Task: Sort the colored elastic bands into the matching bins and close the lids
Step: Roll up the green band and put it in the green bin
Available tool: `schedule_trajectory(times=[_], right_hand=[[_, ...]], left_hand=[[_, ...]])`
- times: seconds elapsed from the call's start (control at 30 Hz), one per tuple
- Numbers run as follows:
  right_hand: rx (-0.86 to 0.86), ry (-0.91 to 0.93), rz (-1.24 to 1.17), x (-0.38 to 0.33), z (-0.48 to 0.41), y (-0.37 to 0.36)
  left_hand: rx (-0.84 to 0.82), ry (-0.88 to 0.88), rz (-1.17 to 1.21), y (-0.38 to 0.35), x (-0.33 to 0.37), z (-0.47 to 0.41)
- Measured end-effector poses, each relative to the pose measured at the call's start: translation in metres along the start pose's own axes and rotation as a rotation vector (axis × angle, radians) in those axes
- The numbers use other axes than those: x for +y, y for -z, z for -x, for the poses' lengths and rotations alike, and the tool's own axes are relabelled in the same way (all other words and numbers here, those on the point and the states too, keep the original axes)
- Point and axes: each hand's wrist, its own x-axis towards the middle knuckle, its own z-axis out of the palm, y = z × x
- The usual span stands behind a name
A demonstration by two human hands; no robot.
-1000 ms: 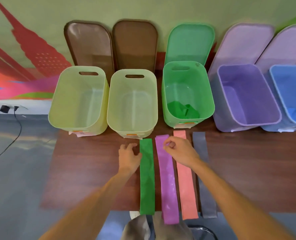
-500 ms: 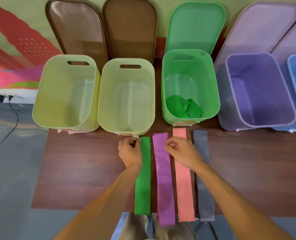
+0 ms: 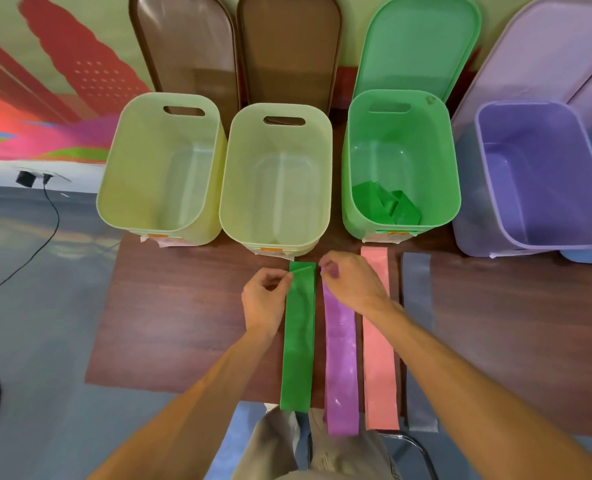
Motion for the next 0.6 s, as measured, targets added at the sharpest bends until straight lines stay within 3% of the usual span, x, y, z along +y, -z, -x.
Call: schedule_trajectory(times=[0.13, 0.27, 0.4, 0.6], right_hand=[[0.027, 0.057, 0.196, -0.016, -0.009, -0.008], [-0.04, 0.059, 0.325, -0.025, -0.013, -0.021], [0.009, 0.078, 0.436, -0.031, -0.011, -0.029], [0.066, 0.011, 0.431, -0.041, -0.006, -0.041]], left_hand=[[-0.094, -0.088, -0.054, 0.027, 0.003, 0.002], [-0.133, -0.086, -0.062, 0.055, 0.008, 0.0], [-0.195, -0.054, -0.154, 0.077, 0.011, -0.003], [-0.347, -0.076, -0.377, 0.105, 0.004, 0.0]])
